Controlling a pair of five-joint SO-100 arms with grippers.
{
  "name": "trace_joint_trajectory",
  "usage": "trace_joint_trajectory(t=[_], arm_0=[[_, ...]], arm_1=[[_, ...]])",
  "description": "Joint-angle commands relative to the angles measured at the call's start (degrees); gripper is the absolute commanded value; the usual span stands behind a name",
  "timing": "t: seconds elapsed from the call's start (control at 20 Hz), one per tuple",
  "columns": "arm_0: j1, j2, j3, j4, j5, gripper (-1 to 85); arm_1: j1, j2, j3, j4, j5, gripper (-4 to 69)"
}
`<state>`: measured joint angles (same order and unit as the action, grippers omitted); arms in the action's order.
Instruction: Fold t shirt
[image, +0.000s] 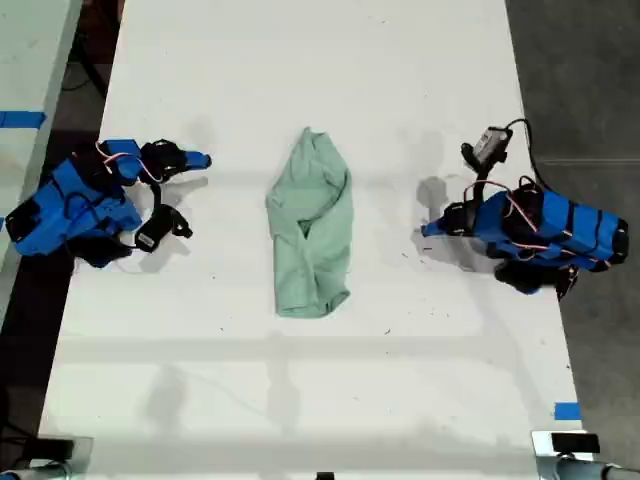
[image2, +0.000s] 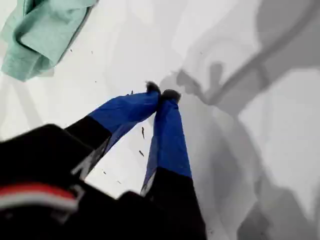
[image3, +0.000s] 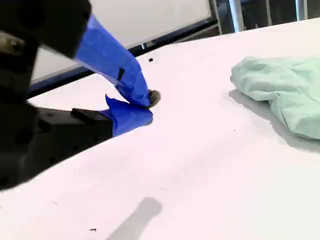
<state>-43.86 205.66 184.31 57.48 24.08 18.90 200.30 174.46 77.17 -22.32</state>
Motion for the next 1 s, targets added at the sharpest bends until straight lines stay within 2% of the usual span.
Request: trace_joint_trajectory(t=[0.0, 0.2, 0.35, 0.5, 0.7, 0.8, 0.95], arm_0=[[30.32, -25.40, -28.65, 13.10, -36.83, -0.4], [32.17, -18.28, -22.68, 5.19, -30.76, -0.4], [32.43, -18.46, -22.94, 4.13, -30.06, -0.4], [31.73, -35.77, -35.86, 3.96, -27.33, -0.4], [33.49, -63.72, -58.54, 4.22, -25.58, -0.4], [35.68, -72.60, -62.49, -1.76, -25.58, -0.4], [41.57, -82.44, -62.67, -12.66, -27.77, 9.4]], arm_1=[[-5.36, -26.63, -25.31, 6.59, 11.60, -1.2], [-7.56, -15.03, -16.17, 4.57, 12.30, -1.1], [-7.91, -14.33, -18.11, 5.19, 12.04, -1.0], [-8.00, -30.76, -31.38, 4.31, 9.93, 0.8], [-11.95, -58.89, -50.19, -0.70, 8.44, 15.4], [-15.12, -74.36, -61.26, -1.93, 8.17, 18.6], [-18.90, -91.41, -76.20, -3.52, 6.86, 22.7]])
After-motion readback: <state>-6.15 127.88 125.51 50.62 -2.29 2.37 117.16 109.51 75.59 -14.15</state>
